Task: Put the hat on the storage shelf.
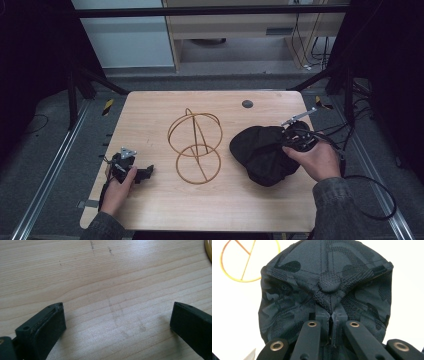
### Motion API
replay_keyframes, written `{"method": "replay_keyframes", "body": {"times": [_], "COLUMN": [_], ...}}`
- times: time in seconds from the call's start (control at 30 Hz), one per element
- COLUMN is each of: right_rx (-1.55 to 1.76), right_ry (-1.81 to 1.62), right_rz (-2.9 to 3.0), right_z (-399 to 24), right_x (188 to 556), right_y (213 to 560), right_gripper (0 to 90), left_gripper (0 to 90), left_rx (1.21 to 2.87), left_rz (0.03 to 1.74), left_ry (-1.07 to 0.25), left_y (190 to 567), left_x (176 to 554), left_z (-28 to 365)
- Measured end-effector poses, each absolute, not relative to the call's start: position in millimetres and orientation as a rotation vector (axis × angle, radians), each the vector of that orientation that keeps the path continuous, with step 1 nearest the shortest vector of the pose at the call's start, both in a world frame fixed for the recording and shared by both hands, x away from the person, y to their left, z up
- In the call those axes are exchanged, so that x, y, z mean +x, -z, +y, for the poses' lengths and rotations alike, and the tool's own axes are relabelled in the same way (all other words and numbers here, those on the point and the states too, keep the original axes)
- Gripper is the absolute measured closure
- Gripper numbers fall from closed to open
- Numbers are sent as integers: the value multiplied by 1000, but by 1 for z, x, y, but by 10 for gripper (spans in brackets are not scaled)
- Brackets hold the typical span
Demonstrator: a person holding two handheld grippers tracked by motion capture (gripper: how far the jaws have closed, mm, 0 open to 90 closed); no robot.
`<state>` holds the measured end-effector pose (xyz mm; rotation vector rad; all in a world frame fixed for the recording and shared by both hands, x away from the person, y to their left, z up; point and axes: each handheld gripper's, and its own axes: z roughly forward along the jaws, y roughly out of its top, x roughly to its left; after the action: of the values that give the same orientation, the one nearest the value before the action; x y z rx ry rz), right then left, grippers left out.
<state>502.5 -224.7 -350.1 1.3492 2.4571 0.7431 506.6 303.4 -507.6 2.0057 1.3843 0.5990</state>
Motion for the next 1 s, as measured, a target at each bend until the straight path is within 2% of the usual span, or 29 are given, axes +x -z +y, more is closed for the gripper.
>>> {"method": "replay_keyframes", "body": {"times": [0.6,1.0], "right_rx": [1261,1249], "right_ry": [-902,-934], "right_rz": [2332,2275], "right_z": [-237,-241], "right_x": [469,470], "right_y": [299,281], "right_gripper": [867,868], "left_gripper": [0,0], "left_rx": [2008,2009], "left_rz": [1379,1378], "left_ry": [-597,-598], "left_y": [508,508], "left_x": [506,506], "left_z": [303,303]}}
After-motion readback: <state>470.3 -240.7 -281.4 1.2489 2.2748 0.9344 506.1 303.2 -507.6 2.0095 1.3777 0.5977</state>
